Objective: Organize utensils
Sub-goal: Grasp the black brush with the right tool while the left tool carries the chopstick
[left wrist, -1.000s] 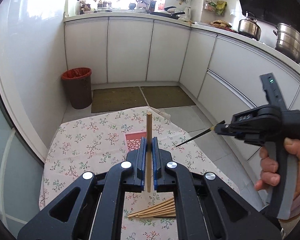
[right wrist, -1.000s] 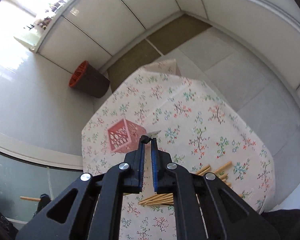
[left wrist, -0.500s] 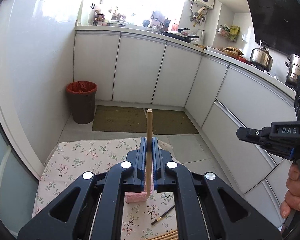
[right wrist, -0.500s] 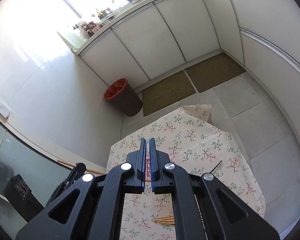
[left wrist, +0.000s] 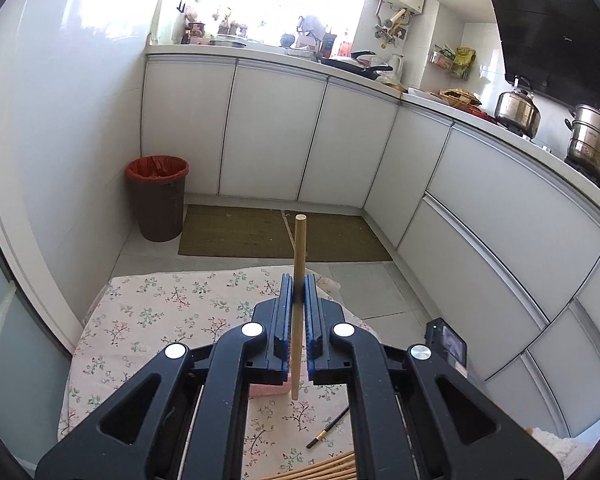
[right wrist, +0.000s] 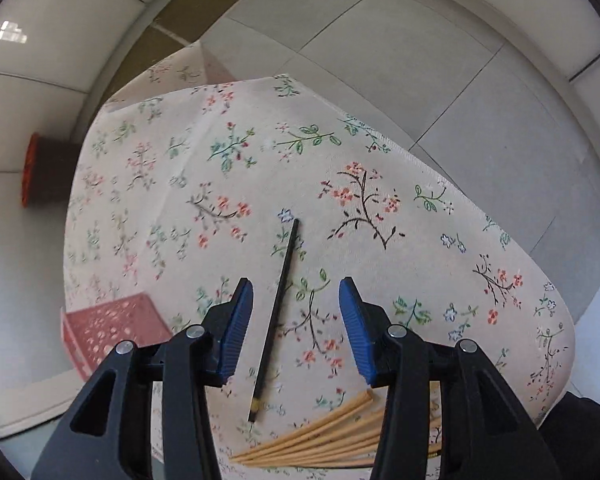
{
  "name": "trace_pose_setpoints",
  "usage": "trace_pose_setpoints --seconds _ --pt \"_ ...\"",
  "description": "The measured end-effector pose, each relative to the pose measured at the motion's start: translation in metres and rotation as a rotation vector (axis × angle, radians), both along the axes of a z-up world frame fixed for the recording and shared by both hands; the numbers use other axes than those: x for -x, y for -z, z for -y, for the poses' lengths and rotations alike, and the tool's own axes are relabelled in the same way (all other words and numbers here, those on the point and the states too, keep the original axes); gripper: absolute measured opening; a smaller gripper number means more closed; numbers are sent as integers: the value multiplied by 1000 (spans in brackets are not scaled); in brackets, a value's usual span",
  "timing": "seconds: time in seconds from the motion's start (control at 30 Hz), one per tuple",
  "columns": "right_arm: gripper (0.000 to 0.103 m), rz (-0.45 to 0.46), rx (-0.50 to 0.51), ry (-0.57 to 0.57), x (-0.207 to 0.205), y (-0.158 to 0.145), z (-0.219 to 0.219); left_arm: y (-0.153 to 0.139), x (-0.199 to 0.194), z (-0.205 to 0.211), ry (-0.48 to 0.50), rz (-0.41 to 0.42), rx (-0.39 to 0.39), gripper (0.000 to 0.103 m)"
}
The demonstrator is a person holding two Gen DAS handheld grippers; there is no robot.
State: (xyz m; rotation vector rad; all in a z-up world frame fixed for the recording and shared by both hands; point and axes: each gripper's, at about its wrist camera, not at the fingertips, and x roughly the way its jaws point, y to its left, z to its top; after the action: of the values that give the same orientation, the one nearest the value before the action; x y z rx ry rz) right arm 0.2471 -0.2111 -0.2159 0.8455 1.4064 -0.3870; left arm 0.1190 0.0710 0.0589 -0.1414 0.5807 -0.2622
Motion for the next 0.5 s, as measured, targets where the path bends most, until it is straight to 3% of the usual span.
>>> trace_pose_setpoints --seconds 0.13,0.2,0.23,0.27,0.5 --pt "49 -66 46 10 -17 18 -15 2 0 -1 -2 -4 4 5" --pt "37 -69 88 -14 -27 19 -25 3 0 -2 -6 -7 4 5" --pt "14 -80 131 -16 -28 18 -28 3 0 -3 -7 -7 3 5" --pt "6 -79 127 -22 -30 19 -29 3 1 -3 -8 -6 3 5" --pt "4 37 59 -36 -6 10 -11 2 5 -7 -12 -3 6 5"
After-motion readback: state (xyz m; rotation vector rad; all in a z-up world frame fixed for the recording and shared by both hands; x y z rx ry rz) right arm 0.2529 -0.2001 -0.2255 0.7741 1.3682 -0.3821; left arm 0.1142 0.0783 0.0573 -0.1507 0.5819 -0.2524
